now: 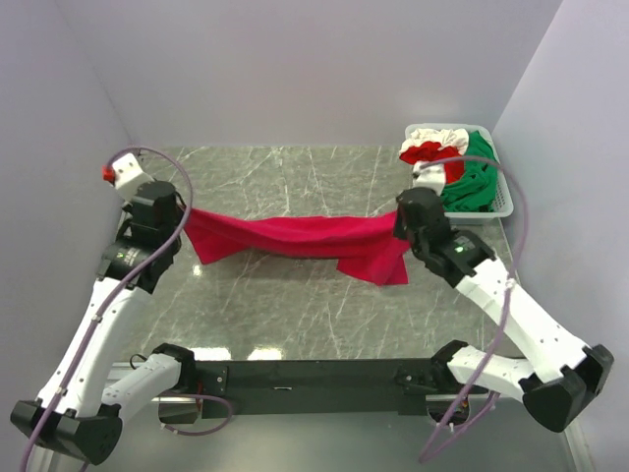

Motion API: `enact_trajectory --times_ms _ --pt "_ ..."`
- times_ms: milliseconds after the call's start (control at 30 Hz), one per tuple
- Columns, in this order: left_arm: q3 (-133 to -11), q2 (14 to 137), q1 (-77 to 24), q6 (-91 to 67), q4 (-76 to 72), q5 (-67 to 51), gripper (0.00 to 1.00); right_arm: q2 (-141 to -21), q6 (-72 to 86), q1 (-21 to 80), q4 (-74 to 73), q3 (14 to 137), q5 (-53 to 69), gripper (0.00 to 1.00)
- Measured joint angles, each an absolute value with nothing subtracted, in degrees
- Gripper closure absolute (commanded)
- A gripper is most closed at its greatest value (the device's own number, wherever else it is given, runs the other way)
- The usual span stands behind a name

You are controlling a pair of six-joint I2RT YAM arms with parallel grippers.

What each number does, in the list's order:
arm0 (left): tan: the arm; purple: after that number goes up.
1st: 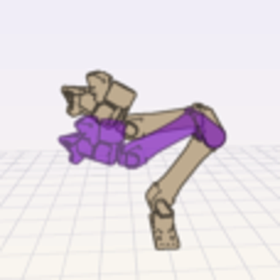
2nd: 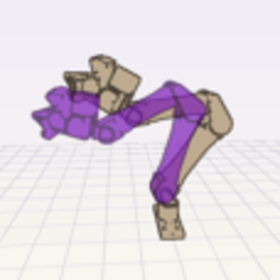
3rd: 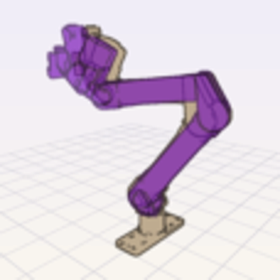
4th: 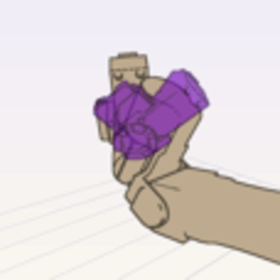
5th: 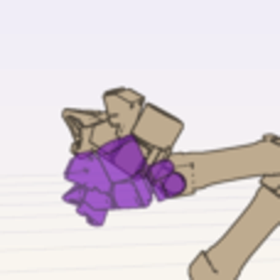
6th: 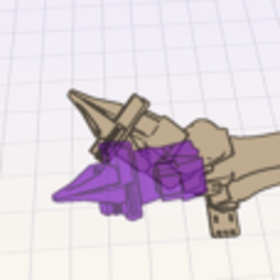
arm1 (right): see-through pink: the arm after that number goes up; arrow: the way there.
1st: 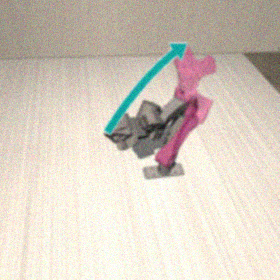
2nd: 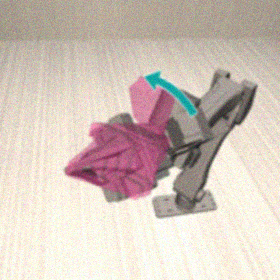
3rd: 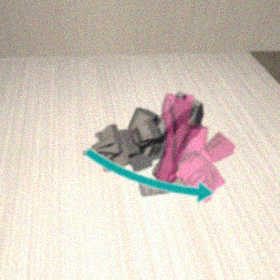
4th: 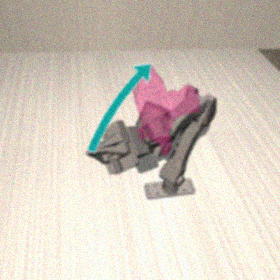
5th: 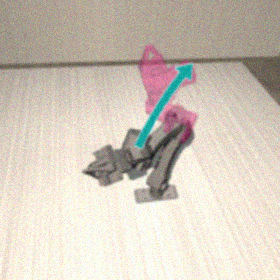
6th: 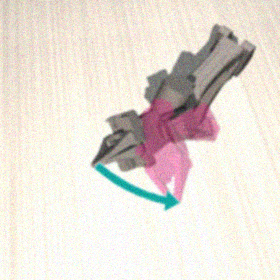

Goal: Fold and stack the t-shirts
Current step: Flatten the tshirt out

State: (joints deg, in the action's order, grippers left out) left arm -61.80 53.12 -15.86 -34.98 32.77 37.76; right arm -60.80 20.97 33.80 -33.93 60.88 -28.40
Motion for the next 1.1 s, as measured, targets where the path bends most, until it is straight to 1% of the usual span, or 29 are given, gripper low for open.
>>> enact_trajectory --times_ms 167,367,533,700,800,900,1000,1100 --pt "-73.2 52.6 -15.2 -31.8 33.6 37.7 0.99 -57.4 17.2 33.7 -37.1 76.1 -30.2 1.00" --pt "-87.8 49.5 -15.2 -28.1 33.8 33.8 0.99 -52.5 13.9 33.7 -41.2 94.8 -30.0 1.00" --pt "-95.8 46.0 -15.2 -27.1 35.6 29.7 0.99 -48.3 12.5 33.7 -46.2 105.3 -26.1 1.00" --pt "-105.0 44.7 -15.2 -26.6 39.2 25.5 0.99 -46.8 12.0 33.7 -49.8 117.6 -20.6 1.00" --pt "-110.0 44.8 -15.2 -26.6 41.1 22.6 1.00 -46.3 11.7 33.7 -50.3 121.3 -18.2 1.00" --pt "-111.4 44.8 -15.2 -26.6 41.7 20.6 0.99 -45.7 11.5 33.7 -50.3 121.3 -16.9 1.00" --pt "-109.0 45.0 -15.2 -26.6 41.5 19.9 0.99 -45.5 11.0 33.7 -49.3 118.4 -16.6 1.00" --pt "-103.8 46.5 -15.2 -26.6 40.9 19.9 0.99 -45.6 10.2 33.7 -46.8 112.7 -17.6 1.00"
